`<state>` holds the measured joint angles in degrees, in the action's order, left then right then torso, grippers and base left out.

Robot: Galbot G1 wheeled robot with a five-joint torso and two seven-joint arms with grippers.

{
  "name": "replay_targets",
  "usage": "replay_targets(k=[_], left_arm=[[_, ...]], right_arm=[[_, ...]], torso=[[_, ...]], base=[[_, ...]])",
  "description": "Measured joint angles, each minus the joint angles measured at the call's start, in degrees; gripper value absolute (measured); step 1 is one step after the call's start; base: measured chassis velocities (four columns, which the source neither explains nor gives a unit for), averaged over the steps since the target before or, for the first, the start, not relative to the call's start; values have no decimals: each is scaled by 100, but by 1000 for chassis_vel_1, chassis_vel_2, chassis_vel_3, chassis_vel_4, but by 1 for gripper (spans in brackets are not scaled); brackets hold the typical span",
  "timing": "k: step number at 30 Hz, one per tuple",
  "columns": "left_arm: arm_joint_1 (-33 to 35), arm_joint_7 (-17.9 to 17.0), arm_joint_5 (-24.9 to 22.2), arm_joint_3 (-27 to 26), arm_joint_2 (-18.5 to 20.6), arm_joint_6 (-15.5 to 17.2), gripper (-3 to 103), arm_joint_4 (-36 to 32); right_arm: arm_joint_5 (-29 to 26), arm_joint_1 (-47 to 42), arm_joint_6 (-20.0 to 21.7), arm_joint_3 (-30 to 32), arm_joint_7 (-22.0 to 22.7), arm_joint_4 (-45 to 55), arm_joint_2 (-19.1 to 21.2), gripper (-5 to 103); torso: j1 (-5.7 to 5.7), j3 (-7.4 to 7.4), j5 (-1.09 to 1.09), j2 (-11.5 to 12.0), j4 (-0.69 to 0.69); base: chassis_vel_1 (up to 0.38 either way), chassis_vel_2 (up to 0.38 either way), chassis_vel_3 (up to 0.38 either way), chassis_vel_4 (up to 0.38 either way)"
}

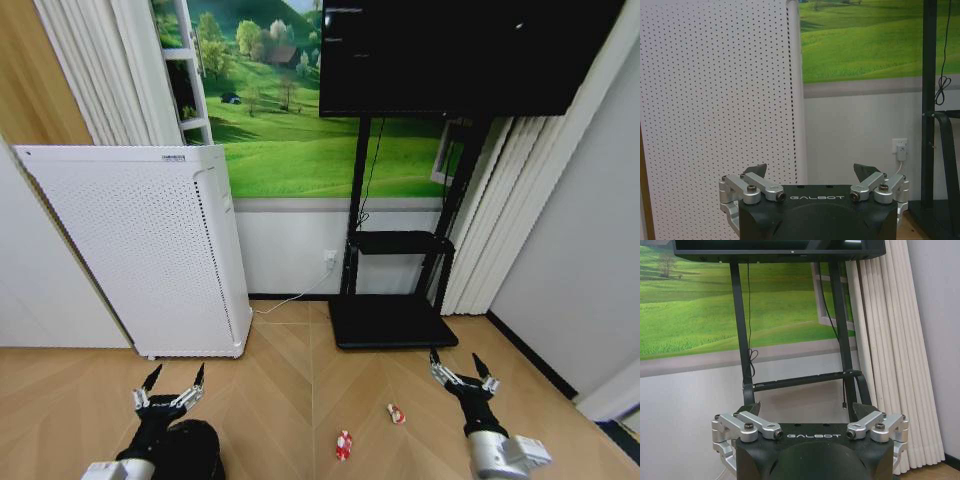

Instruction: Pick up the trash bin and place the garbage on the floor into it.

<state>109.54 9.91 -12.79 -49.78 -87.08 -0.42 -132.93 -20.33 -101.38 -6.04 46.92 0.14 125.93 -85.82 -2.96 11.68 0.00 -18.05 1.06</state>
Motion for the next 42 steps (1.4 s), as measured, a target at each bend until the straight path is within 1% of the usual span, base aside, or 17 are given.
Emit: replay_targets(k=[4,6,11,12,14,15,22,23,24,25,26,29,32,38,39,40,42], left_arm=[[1,1,1,-9,7,0,98,3],[1,1,4,-11,9,-2,98,3],[2,1,34,-12,3,-13,98,3],[1,1,43,-12,2,-19,96,3],[1,3,57,-12,1,-29,96,3],[2,8,73,-12,0,-41,98,3],[5,25,143,-21,-4,-94,101,4],[7,27,146,-21,-6,-99,99,4],[8,28,145,-22,-7,-103,95,8],[8,29,135,-20,-7,-103,97,11],[8,29,135,-20,-7,-103,97,11],[6,28,64,-18,-8,-114,99,20],[6,28,-69,-13,-16,-161,99,22],[9,28,-93,-10,-37,-253,99,46],[10,28,-94,-9,-45,-268,102,47],[10,28,-94,-9,-45,-268,102,47],[14,27,-93,-12,-58,-275,98,47]], right_arm=[[-12,11,-1,-6,0,-16,-3,100],[-16,14,-2,-12,0,-25,-8,100],[-22,17,-3,-13,0,-31,-7,100],[-23,17,-3,-13,0,-32,-7,100],[-24,18,-3,-13,0,-33,-6,100],[-23,18,-3,-13,0,-34,-6,100],[-23,18,-3,-16,0,-37,-7,100],[-24,17,-3,-17,0,-37,-8,100],[-22,12,-3,-18,-1,-37,-12,100],[-22,7,-3,-16,-1,-37,-14,100],[-22,7,-3,-16,-1,-37,-14,100],[-20,5,-3,-17,-1,-42,-17,100],[-16,6,-3,-34,-1,-49,-25,100],[-16,6,0,-47,-3,-69,-22,100],[-16,6,1,-50,-3,-75,-20,100],[-16,6,1,-50,-3,-75,-20,100],[-16,8,2,-62,-4,-81,-15,100]], torso=[[24,-39,0,63,0],[52,-86,0,138,0],[74,-130,0,204,0],[78,-140,0,217,0],[82,-153,0,235,0],[87,-163,0,249,0],[117,-229,0,345,0],[128,-255,0,381,0],[143,-293,0,434,0],[157,-325,0,481,1],[157,-325,0,481,1],[199,-423,0,621,1],[211,-453,0,662,1],[237,-509,0,743,0],[246,-527,0,771,0],[246,-527,0,771,0],[273,-563,0,832,0]], base=[[0,0,0,0],[0,0,0,0],[0,0,0,0],[0,0,0,0],[0,0,0,0],[0,0,0,0],[0,0,0,0],[-39,-37,-56,-43],[-46,-36,-56,-35],[-29,-44,-56,-35],[-29,-44,-56,-35],[-36,-49,-51,-42],[-11,-11,-17,-14],[0,0,0,0],[0,0,0,0],[0,0,0,0],[0,0,0,0]])
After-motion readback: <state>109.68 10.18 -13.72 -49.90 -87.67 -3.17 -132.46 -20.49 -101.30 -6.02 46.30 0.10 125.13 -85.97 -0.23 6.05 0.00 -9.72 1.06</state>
